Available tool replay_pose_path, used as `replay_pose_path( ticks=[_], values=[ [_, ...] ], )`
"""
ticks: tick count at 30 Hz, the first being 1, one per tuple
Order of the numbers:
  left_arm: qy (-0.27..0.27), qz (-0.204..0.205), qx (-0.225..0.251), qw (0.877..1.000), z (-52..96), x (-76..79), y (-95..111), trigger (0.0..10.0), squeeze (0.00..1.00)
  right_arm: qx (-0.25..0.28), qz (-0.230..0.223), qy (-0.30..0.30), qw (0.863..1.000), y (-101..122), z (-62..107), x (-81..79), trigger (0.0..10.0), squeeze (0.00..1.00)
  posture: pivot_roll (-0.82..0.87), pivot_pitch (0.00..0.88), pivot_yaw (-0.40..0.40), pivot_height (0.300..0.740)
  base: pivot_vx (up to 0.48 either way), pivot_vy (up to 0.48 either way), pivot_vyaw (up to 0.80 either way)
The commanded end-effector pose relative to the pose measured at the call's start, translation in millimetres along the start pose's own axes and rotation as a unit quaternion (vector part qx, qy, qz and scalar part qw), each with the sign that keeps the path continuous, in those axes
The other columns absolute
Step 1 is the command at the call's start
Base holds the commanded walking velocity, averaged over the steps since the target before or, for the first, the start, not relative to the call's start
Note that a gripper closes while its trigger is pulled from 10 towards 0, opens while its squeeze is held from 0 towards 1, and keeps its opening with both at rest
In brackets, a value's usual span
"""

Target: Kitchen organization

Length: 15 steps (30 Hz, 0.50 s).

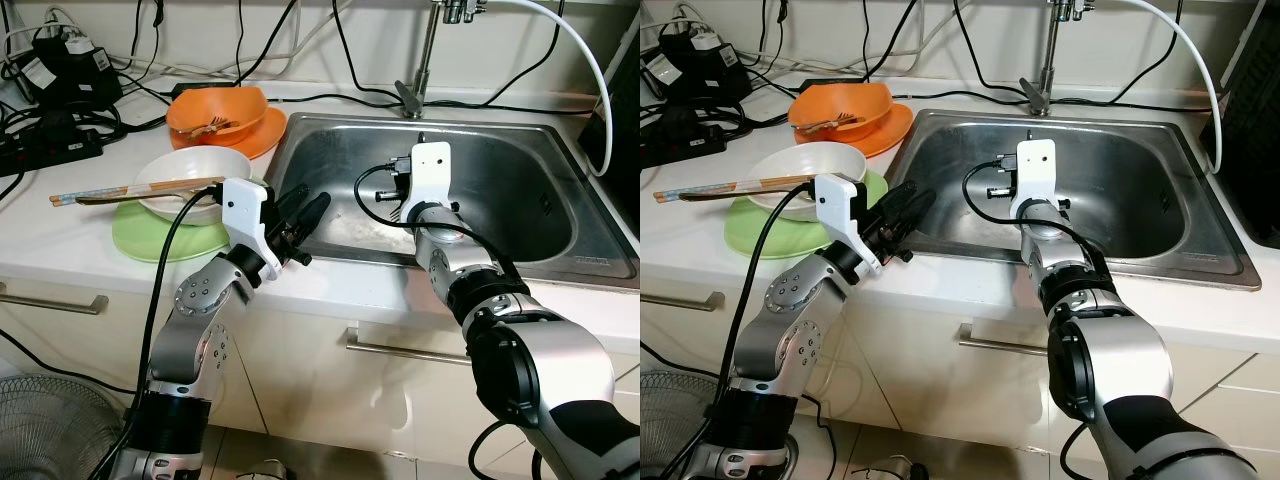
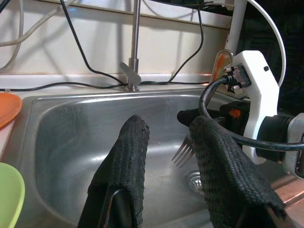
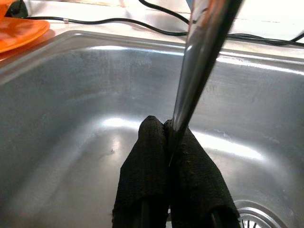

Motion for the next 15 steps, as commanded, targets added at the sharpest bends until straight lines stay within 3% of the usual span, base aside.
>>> replay_pose_path(
  ticks=[1,15],
  values=[
    [0.003,-0.004,-0.005,1.0,1.5,-0.9,-0.2,10.0,0.0,0.0,0.006,0.003,1.0,0.5,-0.1,-0.8,10.0,0.0,0.21,0.031,0.034,0.74,0.0,0.0,0.0],
    [0.004,-0.004,-0.034,0.999,5.7,2.2,-16.5,10.0,0.0,-0.018,0.018,0.039,0.999,-12.1,2.6,-14.1,10.0,0.0,0.21,0.019,0.04,0.74,0.0,0.0,0.0]
  ],
)
Point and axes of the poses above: a point about 5 cm out from each wrist's last joint towards the gripper, its own z axis pointing back from the gripper into the wrist, its own y axis along the axis of the wrist's last joint, x = y × z, the point moved 1 cm from there along -z, pointing out of the wrist towards the gripper, and after that the axes turned 1 degree about -z, right-handed, at the moved point
